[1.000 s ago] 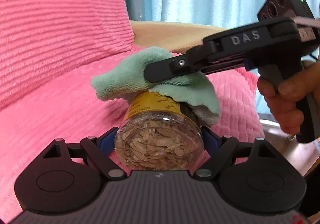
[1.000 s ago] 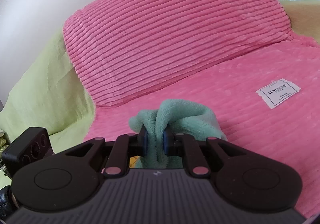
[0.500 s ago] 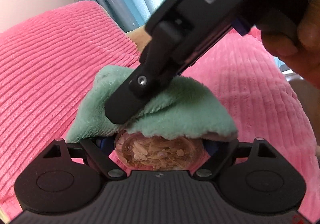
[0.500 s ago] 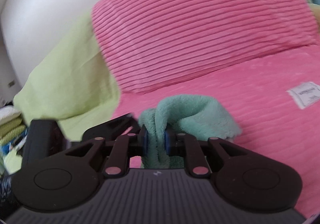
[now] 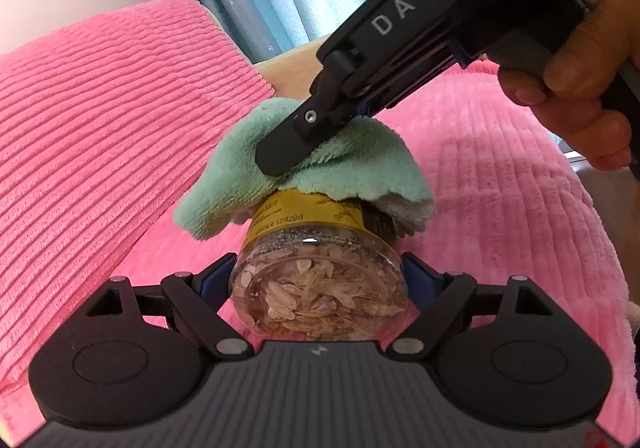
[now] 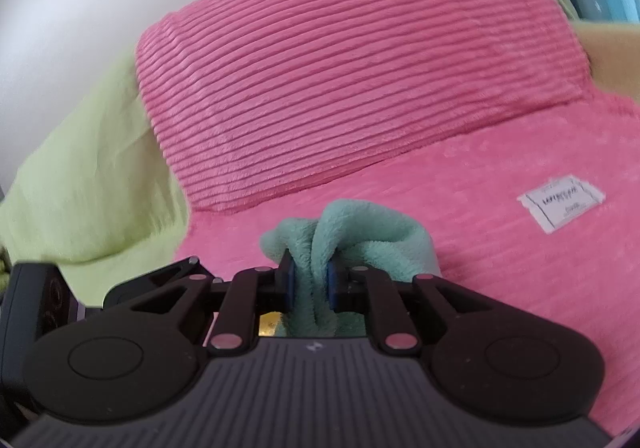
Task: Clean container
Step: 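Wipe the jar's shoulder and rim with the right tool's cloth while the left tool holds it, then keep rubbing the cloth along the jar's label with the right tool while the left tool holds it, then rotate the seed jar with the left tool while the right tool lifts the cloth away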
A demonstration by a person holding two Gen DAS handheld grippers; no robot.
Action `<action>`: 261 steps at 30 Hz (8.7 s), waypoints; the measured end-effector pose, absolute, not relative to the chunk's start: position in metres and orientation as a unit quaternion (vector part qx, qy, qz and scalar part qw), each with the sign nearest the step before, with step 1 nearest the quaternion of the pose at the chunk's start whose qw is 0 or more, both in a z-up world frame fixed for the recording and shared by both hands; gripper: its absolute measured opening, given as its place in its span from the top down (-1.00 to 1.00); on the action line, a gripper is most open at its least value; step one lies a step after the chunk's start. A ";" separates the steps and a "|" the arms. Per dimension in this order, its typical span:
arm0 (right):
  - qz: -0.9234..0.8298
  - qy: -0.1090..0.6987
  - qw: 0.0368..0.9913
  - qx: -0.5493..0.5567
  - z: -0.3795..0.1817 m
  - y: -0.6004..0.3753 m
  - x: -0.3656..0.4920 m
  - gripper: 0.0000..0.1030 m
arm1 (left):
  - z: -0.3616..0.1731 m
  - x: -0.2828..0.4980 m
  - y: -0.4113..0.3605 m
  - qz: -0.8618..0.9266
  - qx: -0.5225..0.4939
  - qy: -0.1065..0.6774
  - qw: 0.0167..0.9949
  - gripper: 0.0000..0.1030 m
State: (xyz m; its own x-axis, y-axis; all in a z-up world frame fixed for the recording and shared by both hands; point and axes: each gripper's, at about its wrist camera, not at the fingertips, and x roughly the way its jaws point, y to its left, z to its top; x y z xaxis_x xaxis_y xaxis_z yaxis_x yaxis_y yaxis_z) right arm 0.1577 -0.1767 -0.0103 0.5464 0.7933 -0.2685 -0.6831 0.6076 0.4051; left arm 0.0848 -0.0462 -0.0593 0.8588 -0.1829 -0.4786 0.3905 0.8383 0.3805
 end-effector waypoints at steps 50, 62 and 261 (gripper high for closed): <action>0.428 0.245 0.856 0.155 -0.009 -0.185 0.160 0.75 | -0.065 0.082 -0.008 -0.206 0.100 0.221 0.948 -0.65; 0.477 0.232 0.841 0.110 -0.006 -0.165 0.145 0.74 | -0.066 0.072 -0.029 -0.187 0.220 0.192 0.938 -0.65; 0.364 0.222 0.869 0.252 -0.011 -0.202 0.162 0.67 | -0.045 0.083 -0.004 -0.183 0.134 0.211 0.951 -0.71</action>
